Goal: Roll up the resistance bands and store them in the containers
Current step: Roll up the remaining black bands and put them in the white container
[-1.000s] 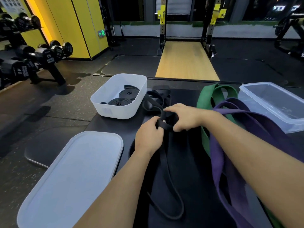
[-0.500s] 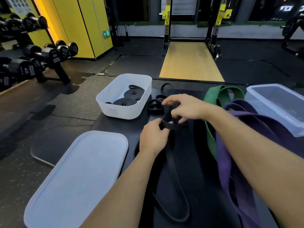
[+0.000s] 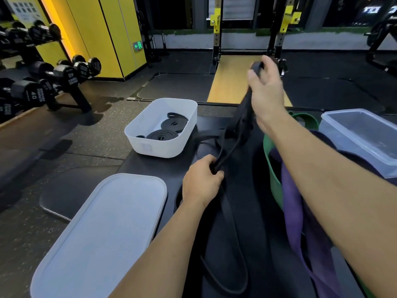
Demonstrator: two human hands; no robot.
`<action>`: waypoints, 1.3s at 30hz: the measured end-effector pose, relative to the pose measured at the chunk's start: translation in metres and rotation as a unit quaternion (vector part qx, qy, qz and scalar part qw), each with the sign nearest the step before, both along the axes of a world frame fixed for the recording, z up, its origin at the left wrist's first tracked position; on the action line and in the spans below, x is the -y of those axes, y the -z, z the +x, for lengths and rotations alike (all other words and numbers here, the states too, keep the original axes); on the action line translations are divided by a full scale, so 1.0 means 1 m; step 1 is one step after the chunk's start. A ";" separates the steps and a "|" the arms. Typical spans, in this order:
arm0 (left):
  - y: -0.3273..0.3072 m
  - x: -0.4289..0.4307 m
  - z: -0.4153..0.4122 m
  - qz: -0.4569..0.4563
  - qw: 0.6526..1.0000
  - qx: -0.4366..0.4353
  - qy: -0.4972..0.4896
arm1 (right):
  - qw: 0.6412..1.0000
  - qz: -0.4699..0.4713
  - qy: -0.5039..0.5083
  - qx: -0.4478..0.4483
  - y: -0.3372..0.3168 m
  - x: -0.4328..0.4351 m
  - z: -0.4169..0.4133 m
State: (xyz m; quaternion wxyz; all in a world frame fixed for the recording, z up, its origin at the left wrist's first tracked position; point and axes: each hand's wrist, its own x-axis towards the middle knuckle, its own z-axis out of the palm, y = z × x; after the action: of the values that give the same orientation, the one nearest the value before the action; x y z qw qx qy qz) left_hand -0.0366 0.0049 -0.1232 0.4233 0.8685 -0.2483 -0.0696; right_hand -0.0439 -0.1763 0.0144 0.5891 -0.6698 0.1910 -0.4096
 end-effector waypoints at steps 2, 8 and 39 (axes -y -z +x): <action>-0.003 -0.001 -0.002 -0.017 1.000 -0.002 0.005 | 0.996 -0.052 -0.024 -0.064 0.010 0.001 -0.001; -0.002 0.002 -0.004 -0.009 1.000 -0.022 -0.007 | 0.956 -0.279 0.086 0.002 -0.046 0.011 -0.002; -0.010 0.004 -0.010 0.044 0.998 0.026 -0.026 | 0.940 -0.264 0.053 -0.208 0.006 0.031 0.014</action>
State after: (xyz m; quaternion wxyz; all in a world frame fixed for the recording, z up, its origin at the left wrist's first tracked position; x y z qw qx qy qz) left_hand -0.0465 0.0012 -0.1132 0.3797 0.8940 -0.2331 -0.0468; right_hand -0.0303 -0.2071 0.0081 0.3156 -0.8607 0.2295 -0.3270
